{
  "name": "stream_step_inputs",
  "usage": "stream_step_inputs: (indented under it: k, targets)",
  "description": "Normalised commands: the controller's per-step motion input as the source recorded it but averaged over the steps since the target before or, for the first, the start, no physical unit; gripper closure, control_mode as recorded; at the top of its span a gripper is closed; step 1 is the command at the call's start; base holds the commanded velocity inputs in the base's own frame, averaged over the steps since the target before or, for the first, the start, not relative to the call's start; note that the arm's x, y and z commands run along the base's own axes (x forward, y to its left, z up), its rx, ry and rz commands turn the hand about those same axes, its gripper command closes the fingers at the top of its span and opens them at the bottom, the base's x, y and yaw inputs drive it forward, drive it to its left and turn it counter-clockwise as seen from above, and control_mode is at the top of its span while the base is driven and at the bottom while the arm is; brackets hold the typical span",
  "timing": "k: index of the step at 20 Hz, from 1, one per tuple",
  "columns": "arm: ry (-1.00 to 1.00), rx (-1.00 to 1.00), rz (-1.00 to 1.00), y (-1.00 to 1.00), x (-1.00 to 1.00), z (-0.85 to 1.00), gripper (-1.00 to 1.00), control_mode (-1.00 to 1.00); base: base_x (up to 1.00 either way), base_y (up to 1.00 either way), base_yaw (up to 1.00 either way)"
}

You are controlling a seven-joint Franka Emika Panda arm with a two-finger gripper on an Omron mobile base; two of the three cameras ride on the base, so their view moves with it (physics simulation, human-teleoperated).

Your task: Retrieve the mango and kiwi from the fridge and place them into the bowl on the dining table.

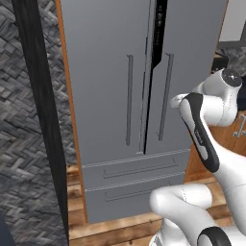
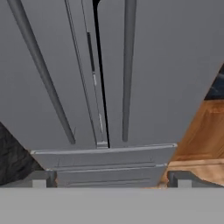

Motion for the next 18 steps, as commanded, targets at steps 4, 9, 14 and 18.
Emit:
stream_step_inputs:
  k: [4,9,14,18]
  targets:
    - [-0.12,0.0,0.0,-0.14,0.59,0.0,-1.0,-1.0,0.0,0.0,0.0]
    - [0.0,0.01,0.0,-0.18,0.65,0.0,-1.0,-1.0,0.0,0.0,0.0]
    - [0.0,0.01,0.0,-0.19,0.64,0.0,-1.0,-1.0,0.0,0.0,0.0]
    - [0.0,0.0,0.0,-0.08,0.54,0.0,-1.0,-1.0,0.0,0.0,0.0]
